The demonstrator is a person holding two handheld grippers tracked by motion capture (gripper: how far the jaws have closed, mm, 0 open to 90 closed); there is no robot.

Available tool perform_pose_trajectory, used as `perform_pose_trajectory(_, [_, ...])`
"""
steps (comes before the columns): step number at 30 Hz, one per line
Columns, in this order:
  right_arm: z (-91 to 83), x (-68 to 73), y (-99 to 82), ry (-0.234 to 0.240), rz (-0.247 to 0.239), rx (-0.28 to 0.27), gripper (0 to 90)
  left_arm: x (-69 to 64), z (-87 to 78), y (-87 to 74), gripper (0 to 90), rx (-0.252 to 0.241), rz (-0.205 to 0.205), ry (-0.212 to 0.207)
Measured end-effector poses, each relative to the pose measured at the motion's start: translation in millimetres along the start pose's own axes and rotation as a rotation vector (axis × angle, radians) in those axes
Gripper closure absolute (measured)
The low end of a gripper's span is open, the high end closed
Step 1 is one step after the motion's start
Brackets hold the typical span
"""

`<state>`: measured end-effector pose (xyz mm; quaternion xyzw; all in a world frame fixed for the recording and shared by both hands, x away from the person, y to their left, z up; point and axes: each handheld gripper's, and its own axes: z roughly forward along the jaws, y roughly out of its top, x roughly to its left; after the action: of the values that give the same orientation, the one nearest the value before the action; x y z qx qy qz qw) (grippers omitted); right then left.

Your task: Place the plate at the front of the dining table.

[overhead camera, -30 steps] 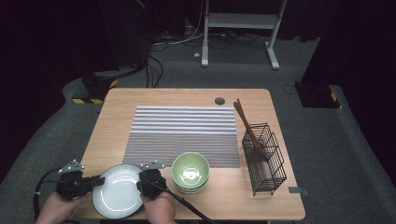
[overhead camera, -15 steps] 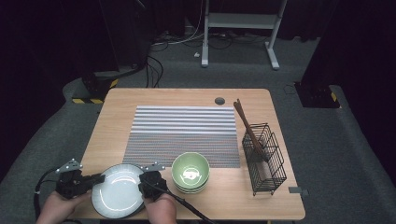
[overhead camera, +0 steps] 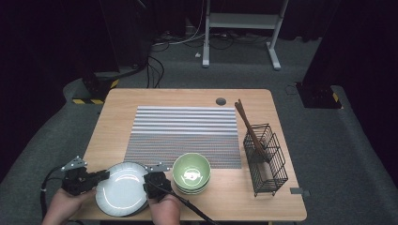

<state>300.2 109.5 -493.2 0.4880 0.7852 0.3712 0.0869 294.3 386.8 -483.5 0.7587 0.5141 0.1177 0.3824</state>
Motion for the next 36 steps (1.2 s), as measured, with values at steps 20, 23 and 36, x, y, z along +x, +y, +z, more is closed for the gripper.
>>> perform_pose_trajectory(20, [0.0,-1.0,-1.7,-0.018,0.001,-0.020,77.4,-10.4,-2.7,-5.2,71.0,0.053,-0.028,0.025])
perform_pose_trajectory(23, [0.1,0.3,-1.0,-0.021,0.008,-0.015,77.4,-8.7,-4.5,-5.1,73.7,0.047,-0.018,0.029])
perform_pose_trajectory(36, [0.2,-1.7,-1.7,0.055,0.025,-0.004,69.4,-3.6,-12.1,-2.2,80.5,-0.015,-0.028,0.059])
